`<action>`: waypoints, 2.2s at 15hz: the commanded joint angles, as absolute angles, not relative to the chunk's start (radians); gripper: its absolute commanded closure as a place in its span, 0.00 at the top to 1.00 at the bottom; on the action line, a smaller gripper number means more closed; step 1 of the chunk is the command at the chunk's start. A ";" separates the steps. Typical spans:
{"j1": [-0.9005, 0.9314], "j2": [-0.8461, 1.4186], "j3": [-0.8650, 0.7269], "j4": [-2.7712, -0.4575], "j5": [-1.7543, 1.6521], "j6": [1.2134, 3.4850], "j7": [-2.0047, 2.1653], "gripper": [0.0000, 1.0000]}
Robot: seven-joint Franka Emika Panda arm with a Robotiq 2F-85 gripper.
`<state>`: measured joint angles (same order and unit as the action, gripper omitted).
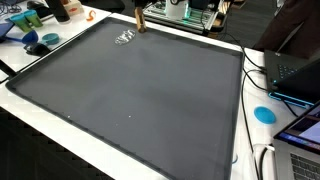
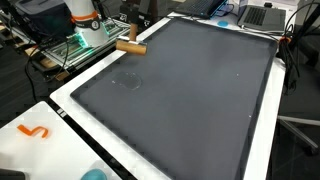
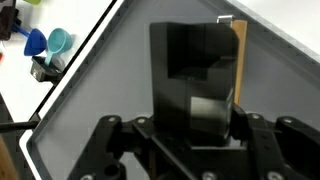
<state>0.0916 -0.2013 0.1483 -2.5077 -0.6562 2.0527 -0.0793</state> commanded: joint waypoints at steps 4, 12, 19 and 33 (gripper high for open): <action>0.122 -0.223 0.157 -2.537 -0.675 2.057 -0.072 0.25; 0.132 -0.239 0.154 -2.549 -0.671 2.120 -0.081 0.25; 0.125 -0.221 0.145 -2.531 -0.658 2.192 -0.091 0.25; 0.104 -0.214 0.115 -2.488 -0.647 2.214 -0.104 0.25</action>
<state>0.1105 -0.2028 0.1231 -2.4941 -0.6552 2.2169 -0.0818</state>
